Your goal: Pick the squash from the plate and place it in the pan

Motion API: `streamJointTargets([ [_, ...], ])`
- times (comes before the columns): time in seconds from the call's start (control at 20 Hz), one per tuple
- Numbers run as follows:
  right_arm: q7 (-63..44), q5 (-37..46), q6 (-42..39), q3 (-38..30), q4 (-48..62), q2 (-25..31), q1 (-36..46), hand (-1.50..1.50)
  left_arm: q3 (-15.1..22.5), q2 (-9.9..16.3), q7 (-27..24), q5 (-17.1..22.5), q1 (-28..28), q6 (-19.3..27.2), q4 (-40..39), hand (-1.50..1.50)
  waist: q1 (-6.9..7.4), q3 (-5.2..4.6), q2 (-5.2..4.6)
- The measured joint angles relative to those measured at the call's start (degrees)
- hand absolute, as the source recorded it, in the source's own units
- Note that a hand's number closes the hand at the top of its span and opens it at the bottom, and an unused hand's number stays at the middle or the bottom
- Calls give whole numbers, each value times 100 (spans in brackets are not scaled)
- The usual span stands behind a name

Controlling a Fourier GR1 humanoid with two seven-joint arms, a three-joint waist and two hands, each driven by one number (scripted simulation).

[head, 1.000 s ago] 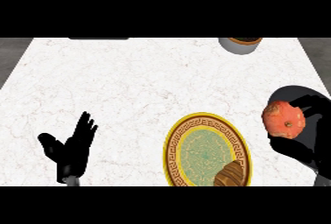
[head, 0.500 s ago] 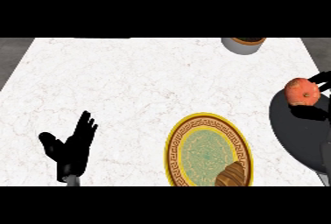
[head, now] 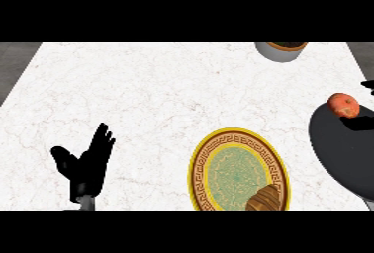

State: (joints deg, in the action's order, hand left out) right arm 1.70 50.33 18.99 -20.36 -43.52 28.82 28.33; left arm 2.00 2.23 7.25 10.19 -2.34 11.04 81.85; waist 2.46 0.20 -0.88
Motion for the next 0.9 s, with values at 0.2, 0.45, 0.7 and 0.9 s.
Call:
streamJointTargets([
  [0.2, 745, -124, 357, -229, 1163, 146, 459, -150, -4, 6, 55, -21, 79, 25, 20, 0, 20, 6, -10],
  [0.45, 1747, -888, 235, -799, 1658, 83, 825, -150, -26, 26, 78, -19, 91, 15, -21, 0, 4, 14, -6],
  [0.7, 2573, -1956, -587, -1554, 1832, 100, 1021, -150, -79, 79, 24, 13, -48, -34, 7, 0, -62, 12, 21],
  [0.9, 2906, -2675, -1536, -2094, 2088, 396, 987, -150, -135, 89, -15, 61, -99, -55, 31, 0, -125, 6, 38],
])
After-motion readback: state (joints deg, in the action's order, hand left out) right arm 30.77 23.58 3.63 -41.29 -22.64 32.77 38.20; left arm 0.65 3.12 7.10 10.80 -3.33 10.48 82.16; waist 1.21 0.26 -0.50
